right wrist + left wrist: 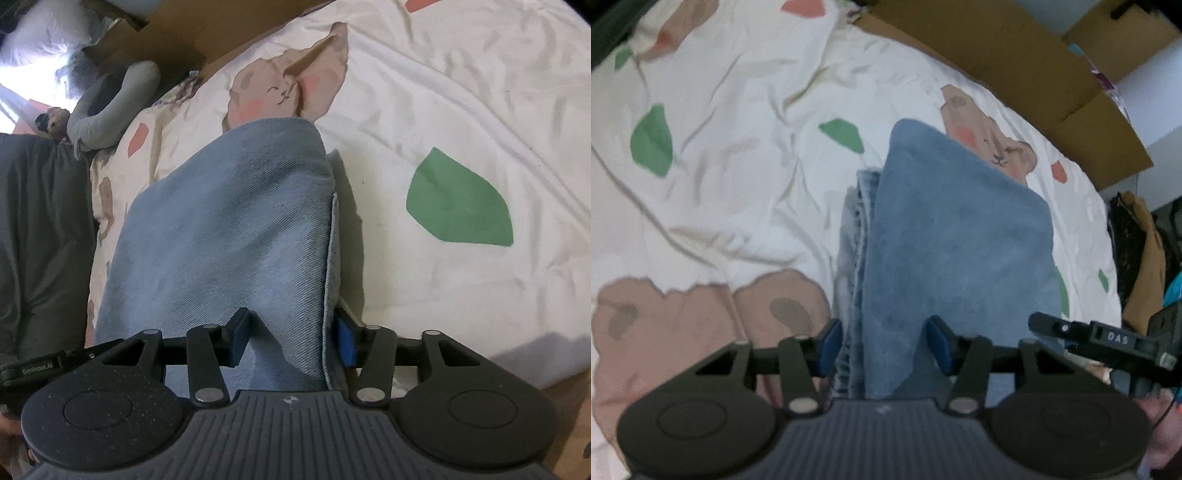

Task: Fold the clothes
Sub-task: 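Close both grippers on the edges of the folded jeans stack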

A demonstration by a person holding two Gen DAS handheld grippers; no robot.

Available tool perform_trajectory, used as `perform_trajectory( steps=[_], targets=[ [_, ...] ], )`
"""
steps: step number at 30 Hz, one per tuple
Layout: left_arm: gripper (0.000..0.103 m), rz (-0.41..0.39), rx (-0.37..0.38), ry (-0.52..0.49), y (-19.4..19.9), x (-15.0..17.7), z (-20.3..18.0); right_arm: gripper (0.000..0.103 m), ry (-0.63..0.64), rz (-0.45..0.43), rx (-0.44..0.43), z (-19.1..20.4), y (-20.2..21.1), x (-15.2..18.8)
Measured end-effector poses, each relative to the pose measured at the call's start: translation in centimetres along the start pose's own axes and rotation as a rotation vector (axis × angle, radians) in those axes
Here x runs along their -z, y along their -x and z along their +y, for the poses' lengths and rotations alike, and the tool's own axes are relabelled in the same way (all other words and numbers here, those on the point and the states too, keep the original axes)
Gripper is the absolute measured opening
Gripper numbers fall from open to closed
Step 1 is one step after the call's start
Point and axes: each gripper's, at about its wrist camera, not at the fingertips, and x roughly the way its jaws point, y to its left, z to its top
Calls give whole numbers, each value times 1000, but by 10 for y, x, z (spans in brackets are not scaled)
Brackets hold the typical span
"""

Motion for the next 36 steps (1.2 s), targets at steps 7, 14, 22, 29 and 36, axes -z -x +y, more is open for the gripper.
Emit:
perform_trajectory(
  steps=[7, 14, 22, 29, 36],
  targets=[
    [53, 7, 1, 8, -5, 5, -4, 18, 17, -4, 8, 10, 13, -6],
    [50, 5, 28, -2, -4, 9, -16, 17, 20, 5, 47, 11, 33, -13],
    [49, 20, 115, -40, -19, 22, -51, 17, 15, 5, 159, -13, 60, -19],
    [49, -26, 165, -6, -14, 25, -43, 17, 52, 56, 197, -26, 52, -26],
    [67, -45, 204, 66, -16, 20, -23, 18, 87, 94, 204, -29, 42, -29]
  ],
)
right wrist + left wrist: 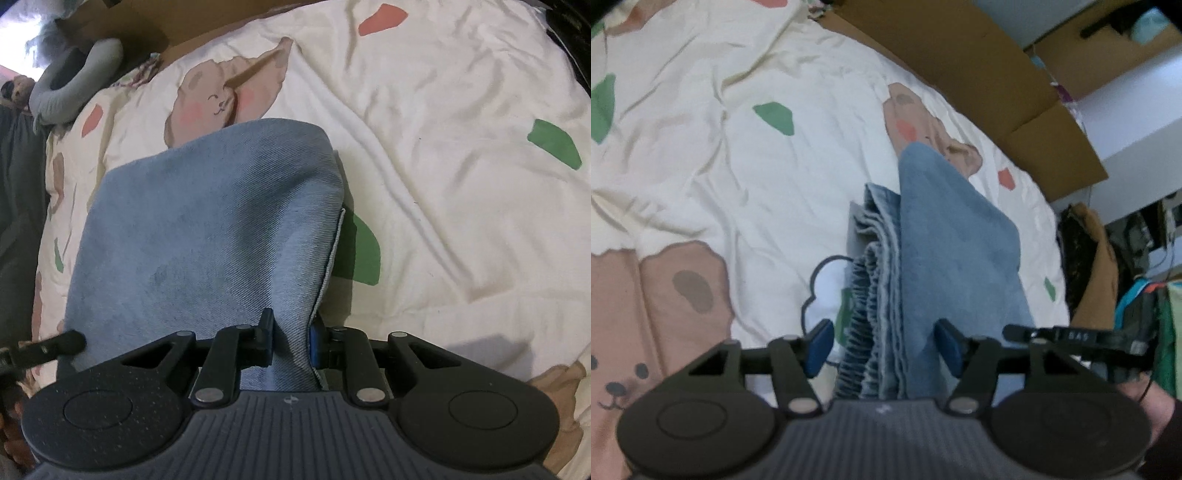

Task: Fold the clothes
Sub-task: 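Close both grippers on the edges of the folded jeans stack, then lift the folded jeans off the duvet with both grippers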

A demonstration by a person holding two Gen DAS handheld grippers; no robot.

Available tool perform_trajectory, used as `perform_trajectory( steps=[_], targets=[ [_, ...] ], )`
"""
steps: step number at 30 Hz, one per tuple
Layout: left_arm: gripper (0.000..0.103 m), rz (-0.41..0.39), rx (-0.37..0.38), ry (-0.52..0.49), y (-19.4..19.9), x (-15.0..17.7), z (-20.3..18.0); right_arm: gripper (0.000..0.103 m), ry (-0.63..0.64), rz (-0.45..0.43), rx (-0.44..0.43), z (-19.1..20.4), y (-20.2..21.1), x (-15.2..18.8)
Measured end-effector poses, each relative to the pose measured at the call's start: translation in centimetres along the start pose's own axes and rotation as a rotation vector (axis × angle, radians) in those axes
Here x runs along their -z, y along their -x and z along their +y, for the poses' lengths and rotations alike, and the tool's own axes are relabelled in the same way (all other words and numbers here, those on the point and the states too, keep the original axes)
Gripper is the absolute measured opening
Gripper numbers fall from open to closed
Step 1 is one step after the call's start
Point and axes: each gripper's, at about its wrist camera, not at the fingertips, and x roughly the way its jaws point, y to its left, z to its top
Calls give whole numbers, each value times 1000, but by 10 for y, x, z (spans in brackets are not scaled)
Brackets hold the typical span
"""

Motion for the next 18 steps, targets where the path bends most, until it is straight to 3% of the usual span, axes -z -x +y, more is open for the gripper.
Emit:
perform_trajectory(
  steps=[18],
  targets=[
    [82, 90, 214, 149, -53, 0, 31, 20, 5, -11, 2, 2, -6, 4]
  ],
)
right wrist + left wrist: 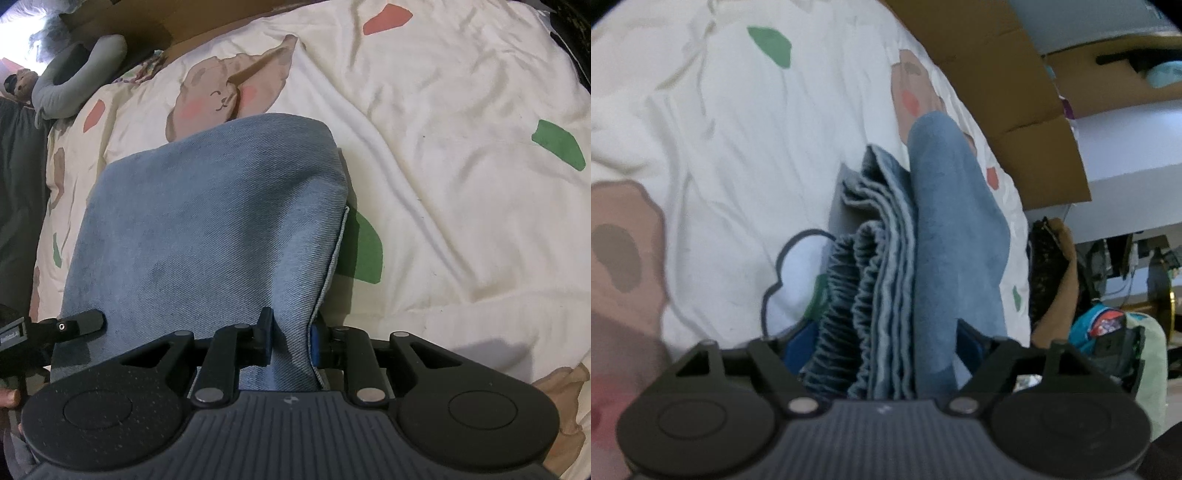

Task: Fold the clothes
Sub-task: 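Lift the folded jeans off the duvet with both grippers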

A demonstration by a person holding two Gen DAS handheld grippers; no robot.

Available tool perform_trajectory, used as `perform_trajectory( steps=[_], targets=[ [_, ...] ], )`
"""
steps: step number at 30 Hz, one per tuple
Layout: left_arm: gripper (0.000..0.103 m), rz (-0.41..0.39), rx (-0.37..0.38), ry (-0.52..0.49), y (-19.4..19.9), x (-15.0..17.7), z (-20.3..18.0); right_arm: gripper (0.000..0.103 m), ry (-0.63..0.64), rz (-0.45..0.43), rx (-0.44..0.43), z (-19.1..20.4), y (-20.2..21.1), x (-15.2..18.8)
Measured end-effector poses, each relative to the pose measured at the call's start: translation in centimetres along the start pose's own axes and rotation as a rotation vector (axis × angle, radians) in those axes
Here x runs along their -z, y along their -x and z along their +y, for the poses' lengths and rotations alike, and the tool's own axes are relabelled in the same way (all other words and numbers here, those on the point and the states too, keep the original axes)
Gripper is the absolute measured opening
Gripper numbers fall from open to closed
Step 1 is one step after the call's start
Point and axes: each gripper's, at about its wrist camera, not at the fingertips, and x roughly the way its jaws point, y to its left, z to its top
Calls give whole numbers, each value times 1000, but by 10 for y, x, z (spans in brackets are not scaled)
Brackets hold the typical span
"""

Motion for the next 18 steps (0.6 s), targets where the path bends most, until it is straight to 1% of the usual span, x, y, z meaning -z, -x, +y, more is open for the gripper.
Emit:
perform_trajectory(
  steps=[4, 7, 8, 9, 10, 11, 12, 15, 18],
  targets=[
    [85, 33, 38, -1, -9, -5, 4, 21, -5, -3, -1, 1, -1, 0],
    [88, 60, 68, 17, -12, -10, 8, 23, -51, -4, -22, -5, -2, 1],
    [87, 68, 76, 28, -13, -12, 9, 23, -75, -7, -33, -8, -2, 2],
    [79, 73, 74, 33, -13, -14, 9, 23, -88, -10, -41, -10, -1, 3],
    [74, 75, 74, 29, -12, -16, 9, 22, -92, -15, -45, -10, 0, 4],
    [60, 77, 90, 27, -11, -17, 8, 21, -91, -19, -47, -9, 1, 4],
    [55, 77, 101, 23, -10, -18, 7, 21, -88, -24, -46, -8, 2, 5],
    [48, 64, 91, -14, -3, -17, 0, 19, -107, -40, -58, -6, 10, 4],
    [45, 42, 119, -3, 2, -16, -4, 19, -131, -62, -73, -7, 18, 2]
  ],
)
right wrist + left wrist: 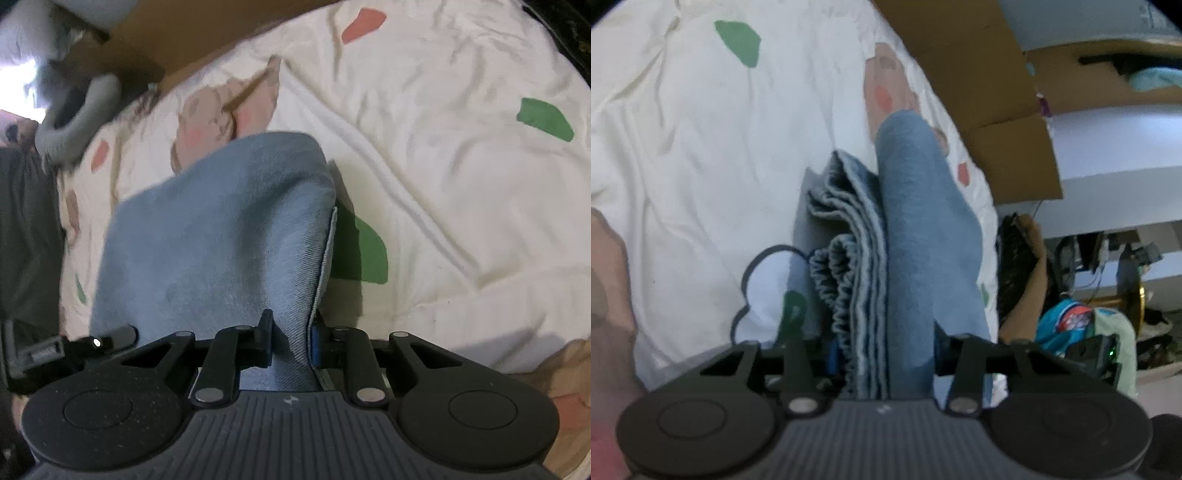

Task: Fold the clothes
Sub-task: 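Lift the folded jeans off the duvet with both grippers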

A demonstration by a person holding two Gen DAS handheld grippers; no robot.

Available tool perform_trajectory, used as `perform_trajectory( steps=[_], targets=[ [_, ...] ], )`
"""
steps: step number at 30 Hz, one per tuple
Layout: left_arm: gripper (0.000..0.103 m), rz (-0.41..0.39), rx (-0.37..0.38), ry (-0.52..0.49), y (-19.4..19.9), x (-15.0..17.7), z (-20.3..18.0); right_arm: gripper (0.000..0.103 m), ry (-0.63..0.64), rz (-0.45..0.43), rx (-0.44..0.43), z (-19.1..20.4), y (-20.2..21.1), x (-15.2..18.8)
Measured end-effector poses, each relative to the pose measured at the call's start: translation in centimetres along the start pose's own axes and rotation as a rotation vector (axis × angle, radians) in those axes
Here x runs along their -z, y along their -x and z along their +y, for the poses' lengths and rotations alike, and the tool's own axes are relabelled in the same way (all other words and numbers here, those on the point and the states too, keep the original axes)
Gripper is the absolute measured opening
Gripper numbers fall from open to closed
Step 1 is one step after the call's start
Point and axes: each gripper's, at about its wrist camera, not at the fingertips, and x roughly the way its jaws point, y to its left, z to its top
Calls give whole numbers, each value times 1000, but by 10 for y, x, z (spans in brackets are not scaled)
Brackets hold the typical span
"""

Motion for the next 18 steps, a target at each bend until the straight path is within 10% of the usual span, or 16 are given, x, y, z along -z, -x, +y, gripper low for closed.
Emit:
perform_trajectory(
  steps=[12, 18],
  targets=[
    [67, 79, 18, 33, -20, -8, 20, 41, 13, 59, 21, 1, -19, -1],
    [47, 98, 6, 14, -17, -8, 13, 31, -35, 36, -19, -6, -23, 5]
  ],
)
